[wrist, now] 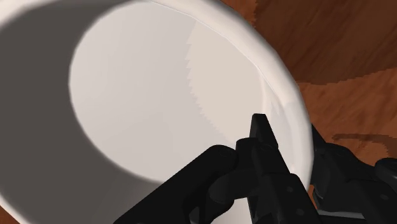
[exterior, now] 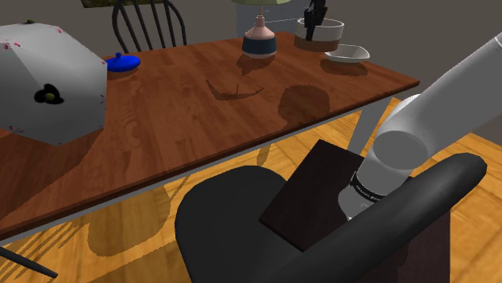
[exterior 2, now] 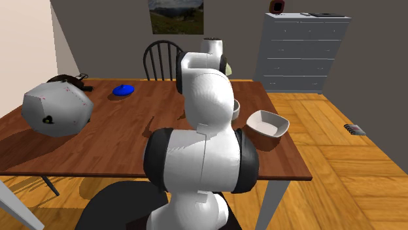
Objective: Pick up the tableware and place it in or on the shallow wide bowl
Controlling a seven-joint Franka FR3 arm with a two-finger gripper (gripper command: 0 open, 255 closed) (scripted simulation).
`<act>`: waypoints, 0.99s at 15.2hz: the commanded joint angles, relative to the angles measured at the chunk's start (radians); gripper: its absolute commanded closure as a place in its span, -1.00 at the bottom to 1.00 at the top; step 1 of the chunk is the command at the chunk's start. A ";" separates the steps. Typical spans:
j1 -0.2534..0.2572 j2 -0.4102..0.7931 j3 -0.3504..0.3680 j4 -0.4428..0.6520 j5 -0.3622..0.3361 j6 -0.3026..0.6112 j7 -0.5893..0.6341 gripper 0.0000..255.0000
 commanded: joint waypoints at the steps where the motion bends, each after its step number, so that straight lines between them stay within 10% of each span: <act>1: -0.014 0.016 -0.038 0.019 -0.007 -0.001 -0.053 1.00; 15: -0.106 0.381 -0.333 0.395 0.137 -0.052 -0.481 1.00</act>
